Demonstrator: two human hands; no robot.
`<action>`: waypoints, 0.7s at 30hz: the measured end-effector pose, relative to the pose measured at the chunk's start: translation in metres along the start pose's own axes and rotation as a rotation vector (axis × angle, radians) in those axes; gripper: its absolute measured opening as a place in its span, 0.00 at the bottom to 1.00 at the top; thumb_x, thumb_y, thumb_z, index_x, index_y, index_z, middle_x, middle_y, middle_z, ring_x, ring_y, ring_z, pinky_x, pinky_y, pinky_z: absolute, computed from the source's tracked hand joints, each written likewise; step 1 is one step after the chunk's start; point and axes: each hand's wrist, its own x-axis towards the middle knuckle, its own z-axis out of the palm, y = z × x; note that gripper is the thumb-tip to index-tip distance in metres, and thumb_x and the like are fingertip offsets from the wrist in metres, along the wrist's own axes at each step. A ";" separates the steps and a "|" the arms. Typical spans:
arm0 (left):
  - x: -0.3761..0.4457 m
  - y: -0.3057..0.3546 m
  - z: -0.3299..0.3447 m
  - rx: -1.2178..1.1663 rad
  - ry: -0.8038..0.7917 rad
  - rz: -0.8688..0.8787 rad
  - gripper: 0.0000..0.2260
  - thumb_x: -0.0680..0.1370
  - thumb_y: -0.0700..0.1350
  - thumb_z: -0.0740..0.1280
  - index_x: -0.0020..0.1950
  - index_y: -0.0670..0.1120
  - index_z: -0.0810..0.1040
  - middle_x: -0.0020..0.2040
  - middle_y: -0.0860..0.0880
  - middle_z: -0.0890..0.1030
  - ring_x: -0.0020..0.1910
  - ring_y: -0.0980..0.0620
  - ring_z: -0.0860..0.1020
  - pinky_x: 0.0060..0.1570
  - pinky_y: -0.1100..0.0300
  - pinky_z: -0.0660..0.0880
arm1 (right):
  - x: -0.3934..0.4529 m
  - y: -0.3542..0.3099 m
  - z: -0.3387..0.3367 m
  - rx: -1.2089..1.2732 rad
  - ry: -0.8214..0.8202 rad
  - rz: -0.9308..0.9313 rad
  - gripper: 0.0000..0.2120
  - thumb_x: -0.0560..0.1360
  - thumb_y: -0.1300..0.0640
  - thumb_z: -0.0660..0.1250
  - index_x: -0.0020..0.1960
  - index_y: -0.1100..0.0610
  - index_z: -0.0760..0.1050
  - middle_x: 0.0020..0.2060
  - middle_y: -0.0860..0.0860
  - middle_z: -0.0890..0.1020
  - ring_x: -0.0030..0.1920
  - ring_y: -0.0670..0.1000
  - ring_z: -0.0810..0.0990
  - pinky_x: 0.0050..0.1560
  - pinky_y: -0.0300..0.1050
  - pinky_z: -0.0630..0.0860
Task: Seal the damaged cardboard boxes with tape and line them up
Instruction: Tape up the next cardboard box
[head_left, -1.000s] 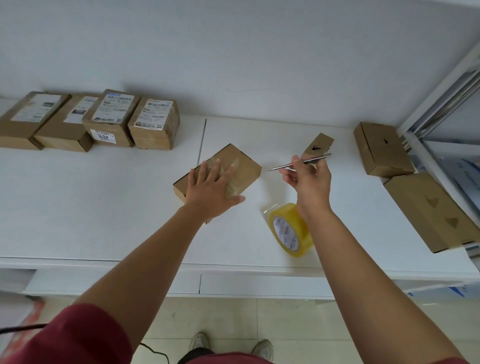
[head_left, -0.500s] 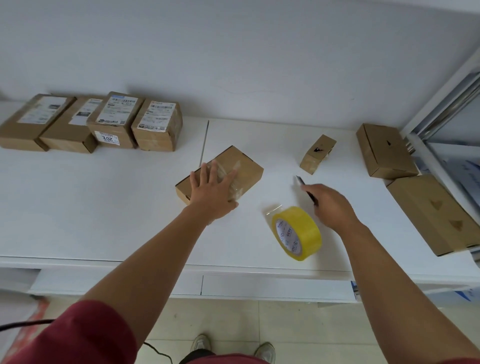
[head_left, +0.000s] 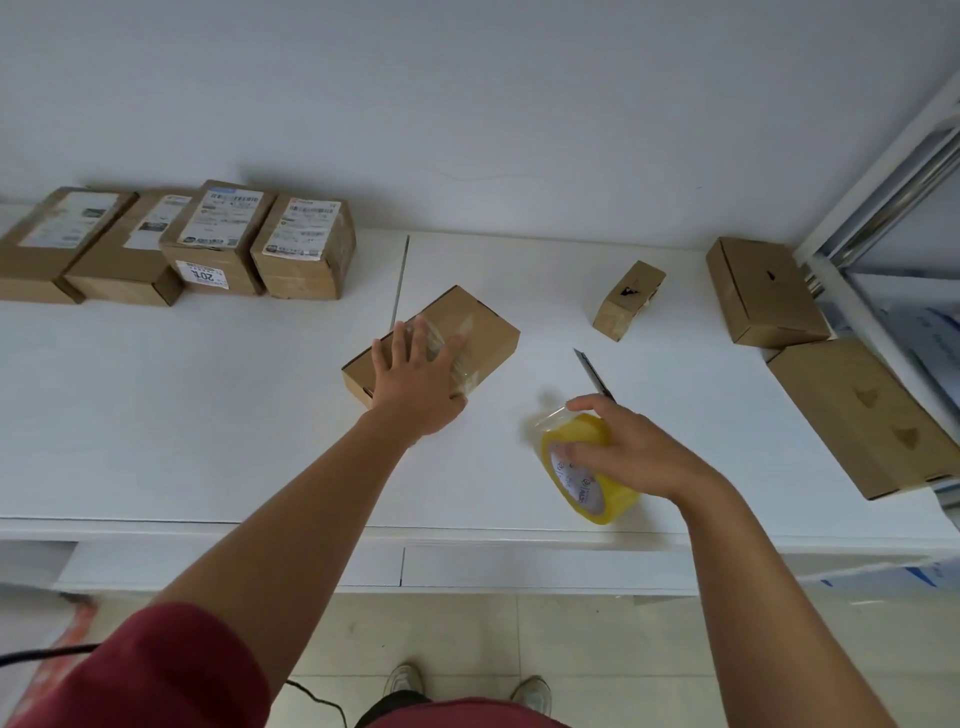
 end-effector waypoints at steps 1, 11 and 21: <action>0.000 0.000 0.000 -0.009 -0.005 -0.001 0.39 0.75 0.64 0.64 0.79 0.62 0.44 0.81 0.42 0.42 0.79 0.37 0.40 0.73 0.34 0.41 | 0.001 -0.002 0.001 0.031 0.016 -0.005 0.28 0.70 0.37 0.71 0.66 0.36 0.66 0.54 0.40 0.75 0.56 0.43 0.75 0.52 0.41 0.72; 0.002 0.003 -0.008 -0.100 -0.026 -0.083 0.47 0.68 0.62 0.69 0.79 0.51 0.46 0.81 0.47 0.45 0.79 0.38 0.40 0.74 0.33 0.41 | 0.009 0.001 0.045 -0.320 0.279 -0.183 0.35 0.71 0.40 0.73 0.70 0.48 0.60 0.61 0.50 0.75 0.61 0.56 0.74 0.57 0.52 0.74; 0.001 -0.001 -0.024 -0.115 -0.069 -0.194 0.43 0.65 0.68 0.70 0.75 0.62 0.53 0.79 0.42 0.50 0.73 0.35 0.57 0.68 0.38 0.54 | 0.012 0.021 0.082 -0.701 0.487 -0.412 0.30 0.75 0.48 0.71 0.70 0.62 0.67 0.51 0.57 0.83 0.51 0.61 0.80 0.60 0.57 0.72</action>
